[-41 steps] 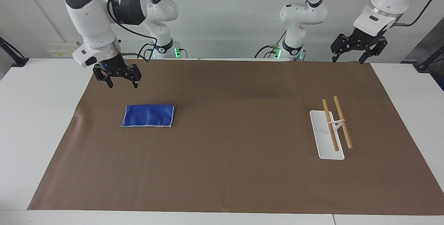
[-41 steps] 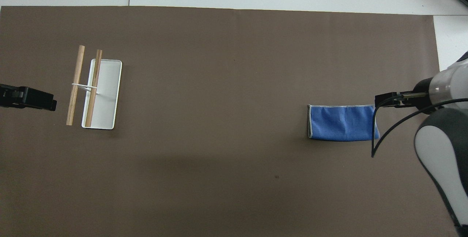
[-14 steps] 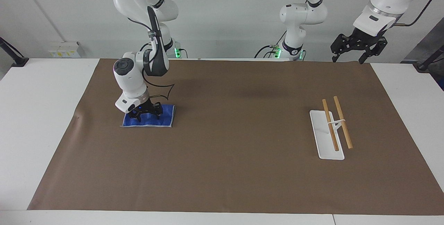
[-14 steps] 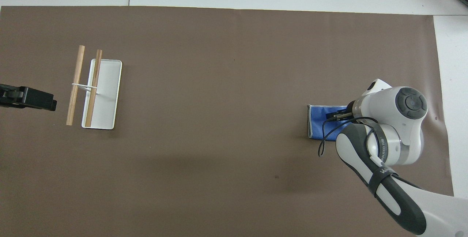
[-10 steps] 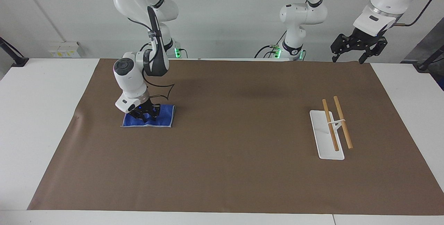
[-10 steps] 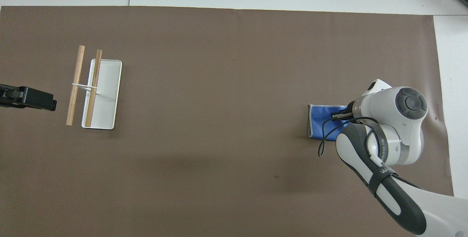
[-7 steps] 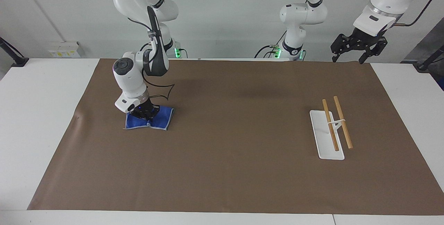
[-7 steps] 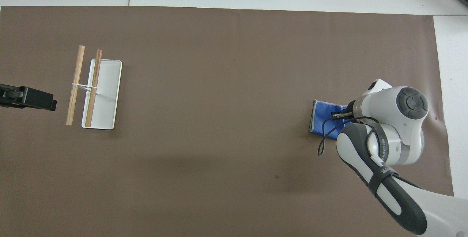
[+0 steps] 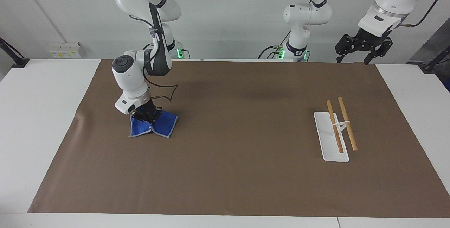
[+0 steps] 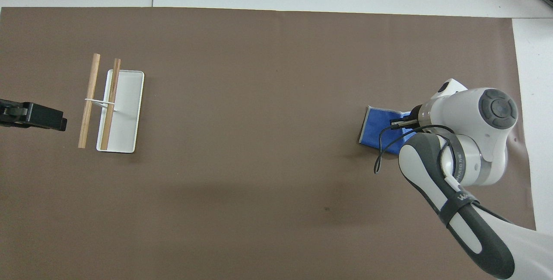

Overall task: Right arm passes towel to left arm to hang
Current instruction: 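Lift the towel with the right gripper while the left gripper approaches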

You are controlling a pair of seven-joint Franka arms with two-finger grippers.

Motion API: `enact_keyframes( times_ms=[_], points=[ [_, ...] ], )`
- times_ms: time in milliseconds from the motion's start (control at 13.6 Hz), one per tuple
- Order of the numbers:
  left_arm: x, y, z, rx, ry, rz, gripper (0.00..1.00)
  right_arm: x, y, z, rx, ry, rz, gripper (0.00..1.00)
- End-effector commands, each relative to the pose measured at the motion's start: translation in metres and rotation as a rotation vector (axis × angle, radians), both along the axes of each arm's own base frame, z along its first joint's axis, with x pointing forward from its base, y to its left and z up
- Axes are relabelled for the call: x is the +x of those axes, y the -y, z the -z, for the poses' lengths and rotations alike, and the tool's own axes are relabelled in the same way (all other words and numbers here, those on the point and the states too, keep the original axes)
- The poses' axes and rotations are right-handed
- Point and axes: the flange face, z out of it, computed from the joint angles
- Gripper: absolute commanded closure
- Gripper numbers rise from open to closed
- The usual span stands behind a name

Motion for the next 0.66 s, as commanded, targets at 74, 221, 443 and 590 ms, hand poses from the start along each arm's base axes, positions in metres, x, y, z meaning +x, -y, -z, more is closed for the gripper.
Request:
enact_keyframes(
  times_ms=[74,221,443,590],
  points=[
    [-0.014,-0.003,0.000,0.026,-0.034,-0.012,0.00,0.007,-0.026,-0.045,0.103,0.024,0.024,1.00],
    [-0.017,-0.003,0.000,0.027,-0.046,-0.015,0.00,0.015,-0.044,-0.068,0.165,0.048,0.031,1.00],
    [-0.015,0.007,-0.001,0.019,-0.026,0.006,0.00,0.022,-0.066,-0.094,0.262,0.081,0.047,1.00],
    [-0.011,0.019,0.007,0.009,0.036,0.027,0.00,0.024,-0.084,-0.115,0.366,0.079,0.070,1.00]
  ],
)
